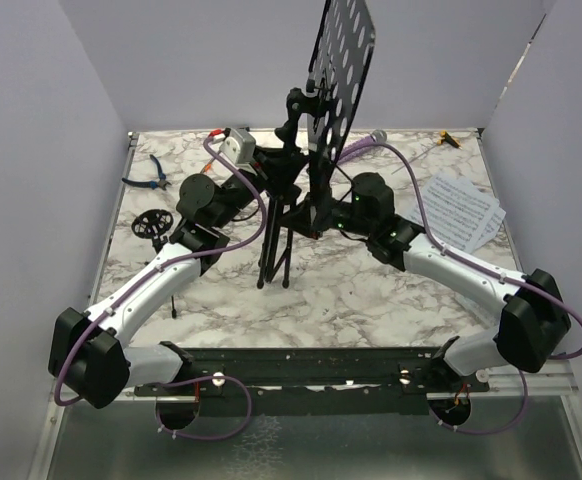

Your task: Set up the instrument practice props

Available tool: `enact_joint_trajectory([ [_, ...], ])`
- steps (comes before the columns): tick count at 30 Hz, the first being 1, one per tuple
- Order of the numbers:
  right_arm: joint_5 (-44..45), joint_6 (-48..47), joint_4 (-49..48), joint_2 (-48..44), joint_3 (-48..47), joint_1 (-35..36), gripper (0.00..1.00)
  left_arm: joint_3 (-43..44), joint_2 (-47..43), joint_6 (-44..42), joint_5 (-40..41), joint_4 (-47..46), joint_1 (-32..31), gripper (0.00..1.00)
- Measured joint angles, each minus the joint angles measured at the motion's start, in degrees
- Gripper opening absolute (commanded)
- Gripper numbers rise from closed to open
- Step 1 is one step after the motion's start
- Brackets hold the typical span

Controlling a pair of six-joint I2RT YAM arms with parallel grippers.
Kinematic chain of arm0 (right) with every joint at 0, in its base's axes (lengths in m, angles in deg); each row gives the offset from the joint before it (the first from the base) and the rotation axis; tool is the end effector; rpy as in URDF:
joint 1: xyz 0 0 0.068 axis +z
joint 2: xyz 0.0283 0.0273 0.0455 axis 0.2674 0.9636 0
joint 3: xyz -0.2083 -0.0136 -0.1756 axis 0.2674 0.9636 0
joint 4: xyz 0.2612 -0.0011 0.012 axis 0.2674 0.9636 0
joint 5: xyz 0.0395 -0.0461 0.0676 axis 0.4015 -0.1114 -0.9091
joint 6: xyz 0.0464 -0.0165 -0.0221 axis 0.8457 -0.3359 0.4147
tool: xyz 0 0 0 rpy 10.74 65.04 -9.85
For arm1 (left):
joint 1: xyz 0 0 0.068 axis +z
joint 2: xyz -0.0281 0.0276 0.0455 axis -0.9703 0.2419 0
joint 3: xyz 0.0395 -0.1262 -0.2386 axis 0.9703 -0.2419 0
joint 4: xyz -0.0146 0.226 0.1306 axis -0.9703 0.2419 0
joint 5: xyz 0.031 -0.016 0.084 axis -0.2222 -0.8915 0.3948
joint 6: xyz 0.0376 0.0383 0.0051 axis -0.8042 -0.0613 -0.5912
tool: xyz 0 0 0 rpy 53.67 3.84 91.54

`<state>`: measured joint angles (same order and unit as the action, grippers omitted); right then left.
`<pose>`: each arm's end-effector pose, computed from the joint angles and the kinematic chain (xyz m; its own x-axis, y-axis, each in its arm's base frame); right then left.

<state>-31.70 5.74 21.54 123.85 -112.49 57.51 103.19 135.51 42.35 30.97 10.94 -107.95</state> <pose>0.2408 0.2379 0.3218 -0.2368 -0.0422 -0.9707 -0.9000 0.3859 0.2027 0.2351 -0.1602 0.4008 0.0916 -0.3979 -0.9128 0.8209 0.5491 -0.1570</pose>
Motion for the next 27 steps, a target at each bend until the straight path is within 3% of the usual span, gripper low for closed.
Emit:
enact_joint_trajectory([
  [13,2.7,-7.7,7.1,-0.7,-0.5,-3.1,0.01,-0.3,0.8,-2.3,-1.0,1.7,0.0,0.0],
  [15,2.6,-8.3,7.3,-0.9,-0.3,-3.1,0.09,-0.9,0.8,-2.2,-1.4,0.7,-0.1,0.0],
  [19,1.8,-8.0,8.1,-1.0,-0.3,-3.5,0.54,-1.5,0.9,-2.0,-1.8,-1.0,-0.4,0.0],
  [20,2.1,-7.8,8.7,-1.1,-0.2,-3.9,0.6,-1.8,0.9,-2.1,-2.2,-1.4,-0.6,0.0],
  [23,3.8,-6.6,10.5,-1.3,1.6,-6.6,0.69,-2.8,0.9,-2.2,-3.1,-3.0,-1.2,0.0],
  [27,4.6,-5.0,10.8,-1.4,5.1,-7.9,0.72,-4.0,0.4,-2.0,-3.7,-4.9,-2.1,0.0],
])
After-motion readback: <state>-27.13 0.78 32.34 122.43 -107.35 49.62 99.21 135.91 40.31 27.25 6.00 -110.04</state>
